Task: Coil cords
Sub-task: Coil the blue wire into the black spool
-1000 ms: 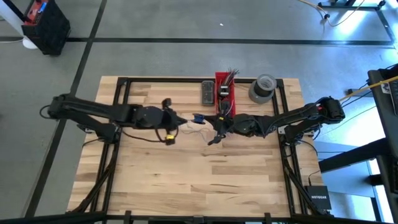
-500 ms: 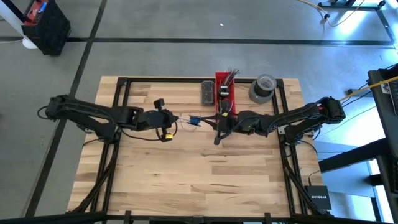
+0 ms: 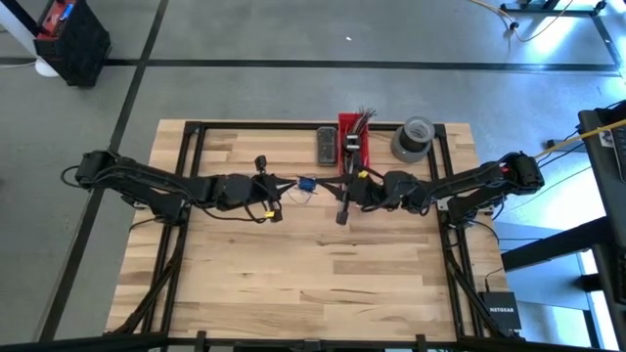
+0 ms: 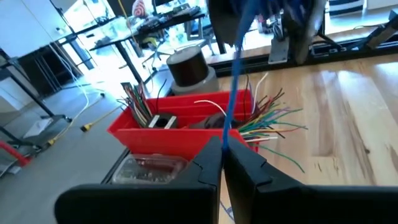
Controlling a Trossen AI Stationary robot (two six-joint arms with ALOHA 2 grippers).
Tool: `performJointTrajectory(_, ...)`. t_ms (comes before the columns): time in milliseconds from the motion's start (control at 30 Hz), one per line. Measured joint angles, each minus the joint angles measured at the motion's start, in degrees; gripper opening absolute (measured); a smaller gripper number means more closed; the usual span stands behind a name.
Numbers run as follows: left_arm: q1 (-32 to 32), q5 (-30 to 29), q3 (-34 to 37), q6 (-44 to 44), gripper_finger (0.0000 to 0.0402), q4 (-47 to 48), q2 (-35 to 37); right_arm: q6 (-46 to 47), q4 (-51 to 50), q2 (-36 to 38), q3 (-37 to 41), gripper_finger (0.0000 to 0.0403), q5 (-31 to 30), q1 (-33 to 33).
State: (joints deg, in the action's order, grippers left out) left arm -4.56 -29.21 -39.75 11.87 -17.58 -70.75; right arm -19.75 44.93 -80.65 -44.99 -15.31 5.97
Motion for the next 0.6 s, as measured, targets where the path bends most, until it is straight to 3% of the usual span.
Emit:
performJointTrajectory(167, 0.0, 0.1, 0.0, -0.1, 0.0015, -0.4, 0.0, -0.6, -1.5, 0.0, 0.0, 0.0003, 0.0, 0.0)
performJointTrajectory(300, -0.4, 0.1, -0.9, -2.5, 0.0061, 3.2, 0.0, -1.5, -2.0, 0.0, 0.0, 0.0003, -0.5, 0.0)
performJointTrajectory(467, -3.2, 1.6, -5.8, -7.1, 0.0121, 29.0, 0.7, -1.6, -3.4, 0.0, 0.0, 0.0003, -0.8, 0.0)
performJointTrajectory(600, -5.3, 1.6, -11.0, -13.3, 0.0141, 45.9, 2.0, -1.7, -3.7, 0.0, 0.0, 0.0003, -1.0, 0.0)
